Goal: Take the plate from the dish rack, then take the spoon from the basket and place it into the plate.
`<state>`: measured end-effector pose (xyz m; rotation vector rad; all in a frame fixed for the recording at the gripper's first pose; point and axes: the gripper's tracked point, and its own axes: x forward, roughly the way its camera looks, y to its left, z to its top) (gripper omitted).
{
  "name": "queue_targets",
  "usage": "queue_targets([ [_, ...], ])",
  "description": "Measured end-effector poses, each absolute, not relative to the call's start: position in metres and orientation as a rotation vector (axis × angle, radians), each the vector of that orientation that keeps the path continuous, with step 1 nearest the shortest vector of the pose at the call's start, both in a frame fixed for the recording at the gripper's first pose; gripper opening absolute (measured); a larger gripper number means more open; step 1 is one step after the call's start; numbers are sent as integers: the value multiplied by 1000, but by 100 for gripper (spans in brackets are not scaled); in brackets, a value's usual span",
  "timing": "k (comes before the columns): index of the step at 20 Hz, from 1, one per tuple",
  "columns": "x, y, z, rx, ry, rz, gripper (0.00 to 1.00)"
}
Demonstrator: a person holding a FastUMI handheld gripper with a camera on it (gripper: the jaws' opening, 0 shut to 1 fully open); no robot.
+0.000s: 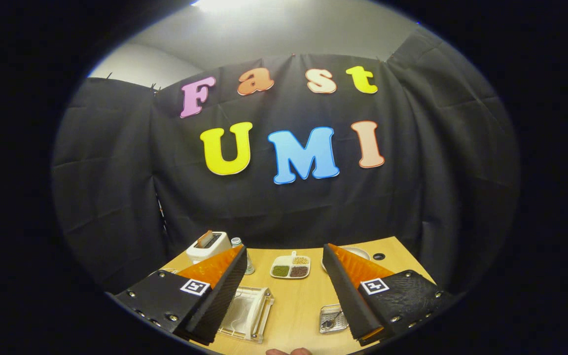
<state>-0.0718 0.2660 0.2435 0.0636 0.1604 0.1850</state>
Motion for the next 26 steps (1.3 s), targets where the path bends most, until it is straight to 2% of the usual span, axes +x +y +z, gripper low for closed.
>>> queue_targets([
  [5,-63,320,216,74,339,257,96],
  [15,-50,390,128,164,753,287,97],
  [18,-50,400,100,183,855,256,99],
  [26,-25,415,46,112,986,181,99],
])
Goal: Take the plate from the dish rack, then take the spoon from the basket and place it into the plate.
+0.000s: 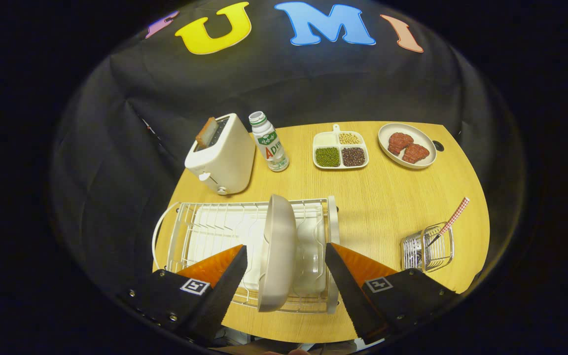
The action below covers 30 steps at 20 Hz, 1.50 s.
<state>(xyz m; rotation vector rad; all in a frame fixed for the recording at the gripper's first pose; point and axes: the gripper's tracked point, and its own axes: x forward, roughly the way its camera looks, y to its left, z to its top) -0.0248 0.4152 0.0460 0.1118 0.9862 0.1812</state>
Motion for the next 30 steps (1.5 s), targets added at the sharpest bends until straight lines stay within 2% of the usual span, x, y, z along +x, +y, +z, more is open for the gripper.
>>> queue_targets([
  [4,-15,422,17,40,1046,124,98],
  [6,-14,422,2,-6,1070,91,92],
  [8,-17,424,-15,-31,1112,65,74],
  [10,-17,423,-15,12,1124,15,33],
  [12,-20,422,-10,2,1136,19,30],
  [20,-29,409,8,-30,1138,-59,30],
  [25,-19,409,25,-166,1027,-122,30],
  [30,-14,406,53,-173,981,-89,30],
])
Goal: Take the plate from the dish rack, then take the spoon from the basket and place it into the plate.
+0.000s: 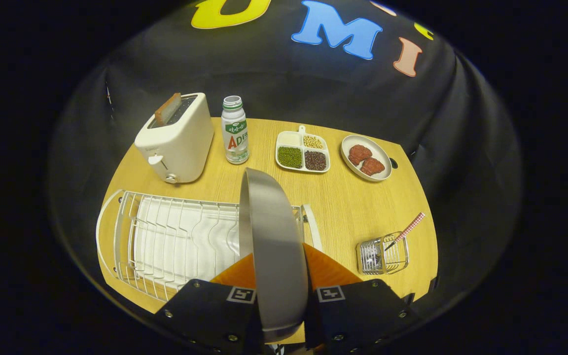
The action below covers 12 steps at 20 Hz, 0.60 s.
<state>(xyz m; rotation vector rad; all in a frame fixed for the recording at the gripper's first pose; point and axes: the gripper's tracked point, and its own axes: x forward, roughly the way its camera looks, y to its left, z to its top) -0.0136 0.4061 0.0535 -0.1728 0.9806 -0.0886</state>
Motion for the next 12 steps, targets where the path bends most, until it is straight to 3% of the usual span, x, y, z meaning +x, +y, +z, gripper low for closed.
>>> queue_targets([
  [12,-92,308,136,33,871,-5,30],
])
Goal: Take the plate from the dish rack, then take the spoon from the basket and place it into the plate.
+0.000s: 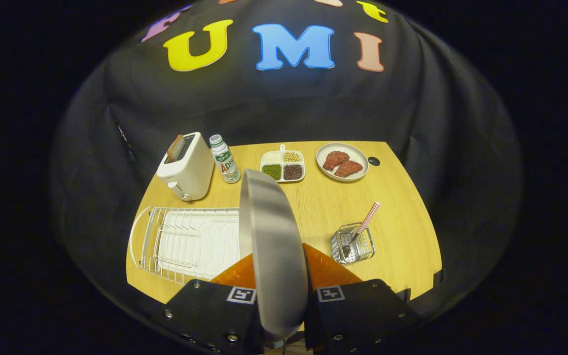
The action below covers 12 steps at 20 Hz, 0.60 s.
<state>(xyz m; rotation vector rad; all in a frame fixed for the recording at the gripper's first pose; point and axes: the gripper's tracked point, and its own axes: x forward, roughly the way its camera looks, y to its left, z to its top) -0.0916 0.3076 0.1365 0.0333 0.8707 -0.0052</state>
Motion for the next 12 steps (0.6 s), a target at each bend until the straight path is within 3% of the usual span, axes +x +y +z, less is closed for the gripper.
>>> queue_targets([
  [12,-180,215,95,163,926,0,30],
])
